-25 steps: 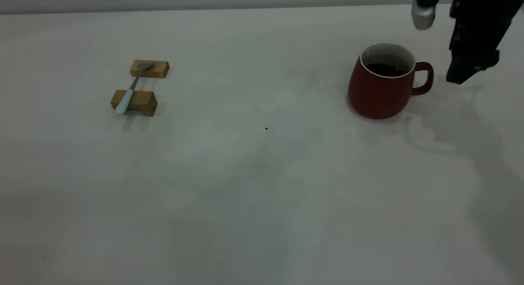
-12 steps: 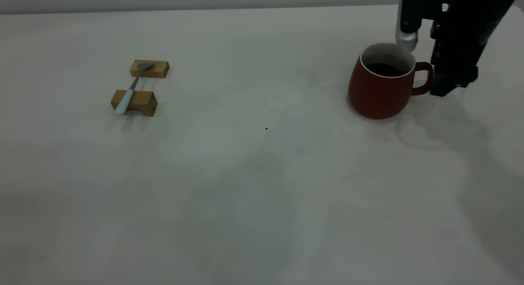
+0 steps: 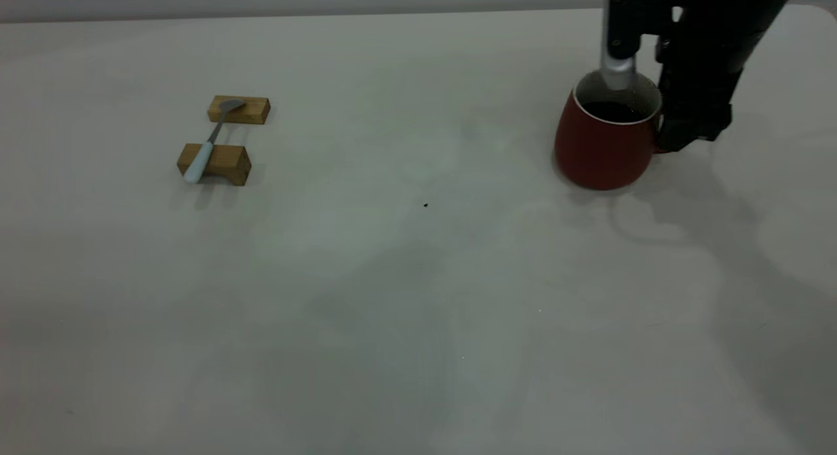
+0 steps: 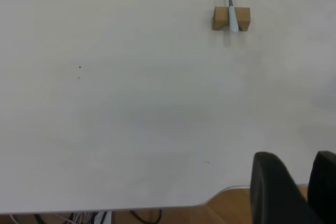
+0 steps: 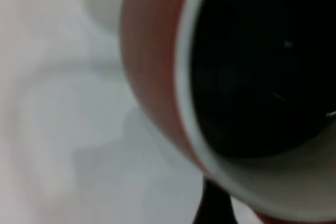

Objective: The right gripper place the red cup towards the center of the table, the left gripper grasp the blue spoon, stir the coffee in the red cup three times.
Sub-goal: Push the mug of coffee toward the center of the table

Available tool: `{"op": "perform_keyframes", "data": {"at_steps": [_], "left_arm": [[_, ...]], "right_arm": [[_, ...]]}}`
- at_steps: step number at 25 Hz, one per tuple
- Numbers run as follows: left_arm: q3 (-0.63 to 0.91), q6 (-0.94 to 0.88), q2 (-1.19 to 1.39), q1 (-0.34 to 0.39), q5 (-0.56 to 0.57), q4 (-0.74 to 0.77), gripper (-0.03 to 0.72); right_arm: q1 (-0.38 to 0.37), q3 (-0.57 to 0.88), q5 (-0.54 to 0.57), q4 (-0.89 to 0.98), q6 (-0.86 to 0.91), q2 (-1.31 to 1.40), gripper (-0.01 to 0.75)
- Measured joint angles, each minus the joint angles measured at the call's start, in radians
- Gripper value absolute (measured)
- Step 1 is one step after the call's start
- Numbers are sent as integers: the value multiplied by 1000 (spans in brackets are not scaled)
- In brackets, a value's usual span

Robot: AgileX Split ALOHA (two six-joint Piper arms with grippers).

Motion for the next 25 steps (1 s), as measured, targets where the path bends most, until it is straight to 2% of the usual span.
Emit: {"op": "perform_keyframes", "data": {"at_steps": [13,25], "left_arm": [[0,0,0,0,0,0,239],[0,0,0,0,0,0,239]], "right_arm": [[104,0,-9,98,2,8,606],[228,0,-56,308,3,9,595]]}}
